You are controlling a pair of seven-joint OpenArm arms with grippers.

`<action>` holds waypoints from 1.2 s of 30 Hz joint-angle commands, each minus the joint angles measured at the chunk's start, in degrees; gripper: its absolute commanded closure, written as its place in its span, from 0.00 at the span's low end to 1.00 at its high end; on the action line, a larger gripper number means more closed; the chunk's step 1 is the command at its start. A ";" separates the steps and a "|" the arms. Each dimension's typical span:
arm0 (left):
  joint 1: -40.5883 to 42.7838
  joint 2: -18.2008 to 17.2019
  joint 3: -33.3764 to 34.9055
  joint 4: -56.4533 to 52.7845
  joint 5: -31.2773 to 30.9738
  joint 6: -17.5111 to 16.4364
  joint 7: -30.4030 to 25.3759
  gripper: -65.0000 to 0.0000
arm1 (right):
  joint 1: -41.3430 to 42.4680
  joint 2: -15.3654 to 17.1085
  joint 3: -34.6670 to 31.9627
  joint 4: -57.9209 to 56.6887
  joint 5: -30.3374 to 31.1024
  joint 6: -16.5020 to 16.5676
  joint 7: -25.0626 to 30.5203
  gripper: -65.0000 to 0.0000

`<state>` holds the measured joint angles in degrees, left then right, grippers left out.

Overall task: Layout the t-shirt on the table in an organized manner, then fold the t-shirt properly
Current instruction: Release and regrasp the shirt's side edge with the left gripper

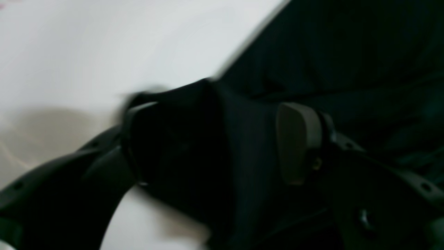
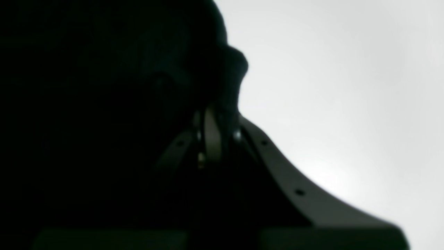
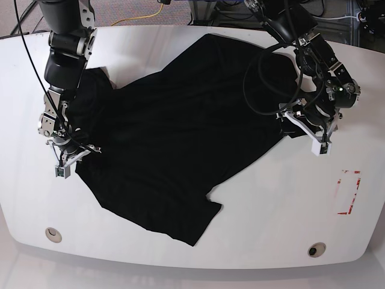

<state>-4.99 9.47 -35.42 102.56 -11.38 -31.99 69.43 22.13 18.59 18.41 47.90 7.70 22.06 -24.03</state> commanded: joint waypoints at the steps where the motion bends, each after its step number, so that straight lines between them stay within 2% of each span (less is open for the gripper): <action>1: -1.56 -0.47 -2.08 -2.39 -2.29 1.53 -0.73 0.28 | 1.30 0.80 0.09 0.85 0.16 0.13 0.16 1.00; 6: -2.17 -0.47 -2.87 -6.08 -4.67 3.55 -0.99 0.28 | 1.30 0.80 0.09 0.85 0.16 0.13 0.16 1.00; 9: -2.17 -0.47 -2.51 -7.22 -4.58 4.08 -3.27 0.28 | 1.30 0.80 0.09 0.85 0.16 0.13 0.16 1.00; 14: -1.99 -0.47 0.21 -9.51 -4.49 4.16 -6.35 0.28 | 1.30 0.80 0.09 0.85 0.25 0.13 0.16 1.00; 22: -2.61 -0.47 2.32 -15.75 -4.58 4.16 -6.79 0.28 | 1.30 0.09 0.09 0.85 0.25 0.13 0.16 1.00; 29: -3.84 -0.47 2.23 -16.45 -4.49 4.25 -6.79 0.29 | 1.30 0.09 0.09 0.85 0.25 0.13 0.16 1.00; 31: -3.84 -0.47 2.23 -16.28 -4.49 4.25 -6.62 0.32 | 1.30 0.09 0.09 0.85 0.25 0.13 0.16 1.00; 33: -3.84 -0.47 2.23 -16.10 -4.49 4.25 -6.53 0.41 | 1.30 0.00 0.09 0.85 0.25 0.13 0.16 1.00; 35: -3.84 -0.47 2.23 -16.10 -4.49 4.25 -6.53 0.54 | 1.30 0.00 0.09 0.85 0.25 0.13 0.16 1.00; 36: -3.84 -0.47 2.23 -16.10 -4.49 4.16 -6.53 0.57 | 1.30 0.00 0.09 0.85 0.25 0.13 0.16 1.00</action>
<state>-7.77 9.15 -33.32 85.45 -15.03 -27.62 63.44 22.15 17.93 18.44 47.94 7.70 22.02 -23.79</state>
